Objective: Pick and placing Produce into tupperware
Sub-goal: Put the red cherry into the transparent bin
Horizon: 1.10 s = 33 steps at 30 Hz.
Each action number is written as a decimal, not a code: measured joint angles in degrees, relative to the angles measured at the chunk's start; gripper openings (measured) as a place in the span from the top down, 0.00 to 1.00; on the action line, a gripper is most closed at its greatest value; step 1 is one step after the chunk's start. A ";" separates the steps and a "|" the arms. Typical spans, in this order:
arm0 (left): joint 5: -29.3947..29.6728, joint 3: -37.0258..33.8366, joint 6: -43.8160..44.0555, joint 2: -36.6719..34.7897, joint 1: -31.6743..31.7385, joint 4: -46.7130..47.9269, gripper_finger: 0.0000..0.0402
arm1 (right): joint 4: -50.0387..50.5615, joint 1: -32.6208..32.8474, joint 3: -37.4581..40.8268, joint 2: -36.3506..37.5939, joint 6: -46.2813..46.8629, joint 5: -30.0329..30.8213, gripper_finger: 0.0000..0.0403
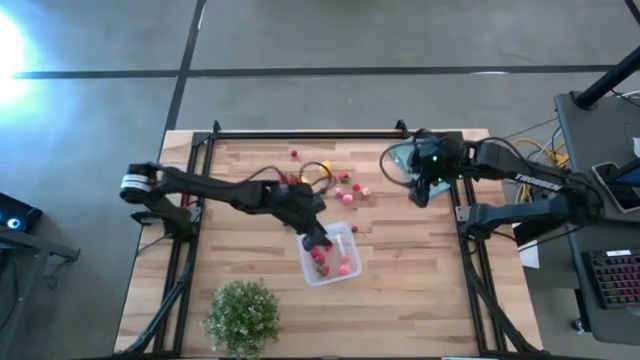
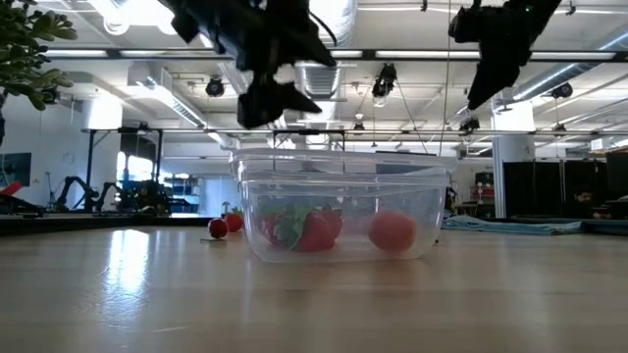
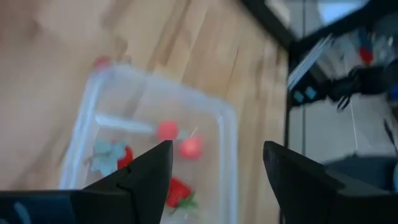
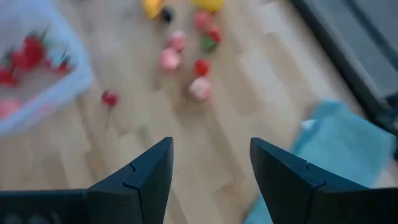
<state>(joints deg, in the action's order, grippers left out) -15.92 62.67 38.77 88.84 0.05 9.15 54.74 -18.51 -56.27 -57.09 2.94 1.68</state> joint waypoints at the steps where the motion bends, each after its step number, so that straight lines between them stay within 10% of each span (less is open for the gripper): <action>1: 1.48 0.12 -0.04 -1.35 -0.01 -0.08 0.41 | -1.30 0.82 1.29 -0.04 -0.03 -0.54 0.49; 19: 12.37 -0.36 -3.38 -24.62 2.62 0.95 0.41 | -41.61 12.37 20.71 -8.72 -1.38 -1.96 0.49; 33: 13.52 -1.31 -3.59 -30.53 2.62 4.01 0.41 | -46.78 13.91 18.91 -28.23 -1.73 -3.16 0.49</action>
<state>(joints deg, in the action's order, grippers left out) -2.39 61.36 35.18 58.30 2.68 13.17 7.96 -4.60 -37.36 -85.32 1.20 -1.48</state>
